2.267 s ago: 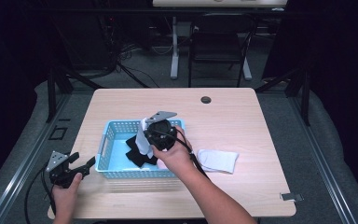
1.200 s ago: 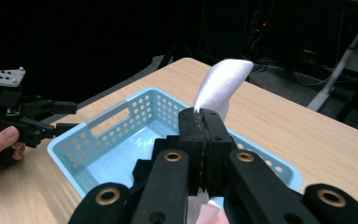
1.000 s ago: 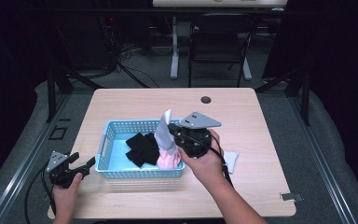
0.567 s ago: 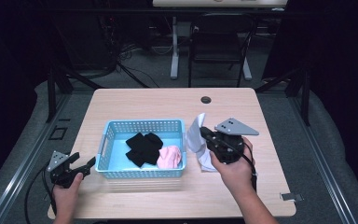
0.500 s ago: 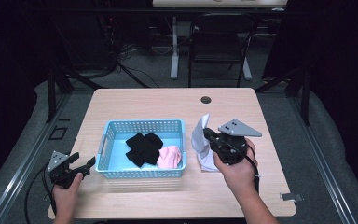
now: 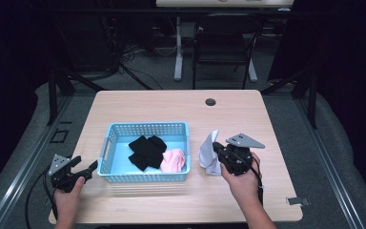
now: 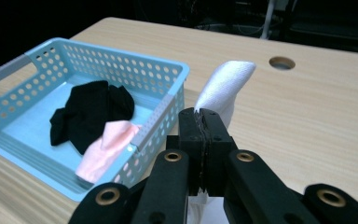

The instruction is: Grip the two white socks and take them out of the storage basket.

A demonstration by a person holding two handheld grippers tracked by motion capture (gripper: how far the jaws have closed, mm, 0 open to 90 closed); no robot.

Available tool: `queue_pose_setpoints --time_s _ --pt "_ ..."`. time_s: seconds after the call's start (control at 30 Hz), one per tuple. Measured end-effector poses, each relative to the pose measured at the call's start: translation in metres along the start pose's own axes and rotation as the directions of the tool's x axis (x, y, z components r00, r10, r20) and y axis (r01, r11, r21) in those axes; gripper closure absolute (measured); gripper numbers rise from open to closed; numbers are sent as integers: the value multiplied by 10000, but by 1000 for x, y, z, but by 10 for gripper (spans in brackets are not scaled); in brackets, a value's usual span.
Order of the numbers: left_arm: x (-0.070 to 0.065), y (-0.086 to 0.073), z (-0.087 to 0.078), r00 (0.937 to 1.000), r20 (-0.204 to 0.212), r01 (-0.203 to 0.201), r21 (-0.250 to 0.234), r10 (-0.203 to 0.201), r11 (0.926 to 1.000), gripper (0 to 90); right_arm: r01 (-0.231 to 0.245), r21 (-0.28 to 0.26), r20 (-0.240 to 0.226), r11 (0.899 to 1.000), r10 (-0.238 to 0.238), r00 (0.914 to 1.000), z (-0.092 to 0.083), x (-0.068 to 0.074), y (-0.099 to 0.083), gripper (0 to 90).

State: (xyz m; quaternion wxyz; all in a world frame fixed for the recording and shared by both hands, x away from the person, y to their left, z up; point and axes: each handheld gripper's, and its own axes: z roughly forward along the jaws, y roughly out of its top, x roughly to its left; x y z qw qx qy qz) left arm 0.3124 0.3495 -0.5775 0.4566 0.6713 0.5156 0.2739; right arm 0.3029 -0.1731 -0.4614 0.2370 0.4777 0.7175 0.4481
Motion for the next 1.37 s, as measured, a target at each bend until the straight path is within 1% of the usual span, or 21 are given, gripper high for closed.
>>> queue_pose_setpoints --time_s 0.1,0.17,0.3,0.37,0.4,0.43,0.5,0.67,0.73,0.77,0.8,0.83,0.87,0.9,0.93,0.97,1.0,1.07,1.13,1.27,1.37 --pt "0 0 0 10000 3 6 -5 -6 10000 227 -68 60 154 10000 67 9999 2 -3 -5 888" --pt "0 0 0 10000 3 0 -1 0 10000 227 -169 139 394 9998 163 9991 3 -9 -12 888" --pt "0 0 0 10000 -2 3 8 -3 10000 227 -451 403 946 9982 411 9947 4 -25 -28 887" --pt "0 0 0 10000 -4 4 11 -4 10000 227 -756 527 1109 9957 694 9914 5 -34 -37 887" --pt "0 0 0 10000 -7 -3 19 3 10000 227 -932 675 1363 9934 834 9872 5 -42 -45 886" --pt "0 0 0 10000 -7 -7 21 7 10000 227 -932 675 1363 9934 834 9872 5 -42 -45 886" --pt "-1 0 0 10000 -8 -7 34 7 10000 227 -1195 752 1464 9900 1076 9834 5 -48 -51 884" --pt "-1 0 1 10000 -5 -18 42 18 10000 227 -1570 913 1629 9834 1408 9766 7 -57 -64 874" --pt "-1 0 0 10000 -7 -22 41 22 10000 226 -1713 952 1691 9806 1536 9736 7 -60 -68 854" --pt "-1 0 0 10000 -1 -11 36 11 10000 227 -1781 959 1849 9793 1583 9699 7 -63 -70 817" --pt "-1 0 0 10000 0 -16 35 16 10000 227 -1827 959 1861 9785 1627 9690 6 -65 -71 785" --pt "-1 0 0 10000 0 -16 35 16 10000 226 -1827 959 1861 9785 1627 9690 6 -65 -71 785" --pt "-1 0 1 10000 11 -11 46 11 10000 226 -1943 809 1921 9776 1760 9655 4 -68 -73 693" --pt "-1 0 1 10000 16 -12 40 12 10000 227 -1992 648 1893 9778 1839 9645 2 -69 -75 687" --pt "-1 0 1 10000 16 -14 35 14 10000 227 -1992 648 1893 9778 1839 9645 2 -69 -75 687" --pt "-1 0 1 10000 12 -17 33 17 10000 227 -2108 556 1894 9760 1969 9619 0 -70 -77 670" --pt "-1 0 0 10000 8 -12 30 12 10000 226 -2225 478 1731 9738 2113 9620 -3 -71 -80 635" --pt "-1 0 0 10000 13 0 29 0 10000 226 -2184 461 1685 9748 2079 9635 -4 -72 -81 616" --pt "-1 0 0 10000 13 -12 26 12 10000 227 -2161 204 1752 9762 2093 9620 -8 -72 -84 572" --pt "-1 0 1 10000 24 -4 35 4 10000 226 -2302 -220 1776 9729 2303 9568 -12 -73 -89 524" --pt "-1 0 1 10000 17 -7 31 7 10000 226 -2338 -249 1841 9720 2344 9545 -10 -75 -90 509"
